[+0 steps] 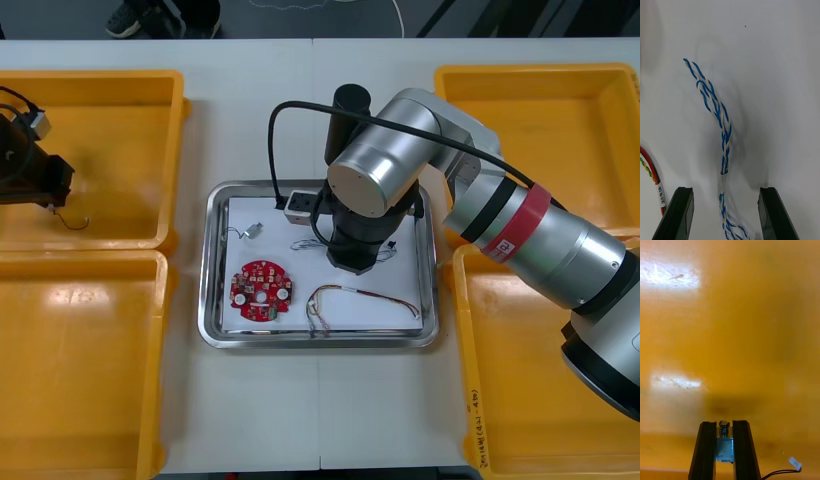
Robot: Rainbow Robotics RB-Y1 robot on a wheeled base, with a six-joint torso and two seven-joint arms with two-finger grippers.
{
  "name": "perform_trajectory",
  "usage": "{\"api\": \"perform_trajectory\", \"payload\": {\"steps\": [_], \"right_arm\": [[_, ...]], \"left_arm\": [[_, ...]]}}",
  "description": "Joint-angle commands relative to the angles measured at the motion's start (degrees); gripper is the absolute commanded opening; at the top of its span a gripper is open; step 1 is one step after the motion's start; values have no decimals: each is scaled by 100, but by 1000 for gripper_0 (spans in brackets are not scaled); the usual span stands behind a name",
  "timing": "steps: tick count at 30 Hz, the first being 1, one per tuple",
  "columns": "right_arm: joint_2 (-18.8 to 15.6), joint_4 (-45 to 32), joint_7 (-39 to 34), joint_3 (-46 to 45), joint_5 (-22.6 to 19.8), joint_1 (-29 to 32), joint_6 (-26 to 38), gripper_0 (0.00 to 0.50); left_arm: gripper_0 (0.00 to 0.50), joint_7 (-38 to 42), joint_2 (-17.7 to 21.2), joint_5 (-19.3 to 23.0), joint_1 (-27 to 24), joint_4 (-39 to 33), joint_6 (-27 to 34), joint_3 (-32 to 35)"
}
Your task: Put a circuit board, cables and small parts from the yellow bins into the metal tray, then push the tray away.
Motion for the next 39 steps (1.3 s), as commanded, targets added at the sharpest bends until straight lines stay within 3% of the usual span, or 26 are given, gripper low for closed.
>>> {"api": "perform_trajectory", "payload": {"steps": [1, 15, 23, 32, 39], "right_arm": [[95, -47, 177, -344, -201, -273, 247, 500], [60, -469, 45, -1530, -420, -431, 1478, 500], [-204, -1190, -1019, -1935, -596, -413, 2106, 500], [-432, -1840, -2038, -2471, -789, -44, 2106, 500], [-696, -2210, -2618, -2647, -948, 219, 2106, 500]], "left_arm": [[0, 707, 202, -8, -335, -748, 437, -48], [0, 1832, 431, 44, -327, -2585, 2098, 347], [0, 2517, 439, 220, -335, -3490, 2845, 409], [0, 3378, 422, 748, -335, -4150, 2885, 409], [0, 3625, 44, 589, -335, -4607, 2885, 400]]}}
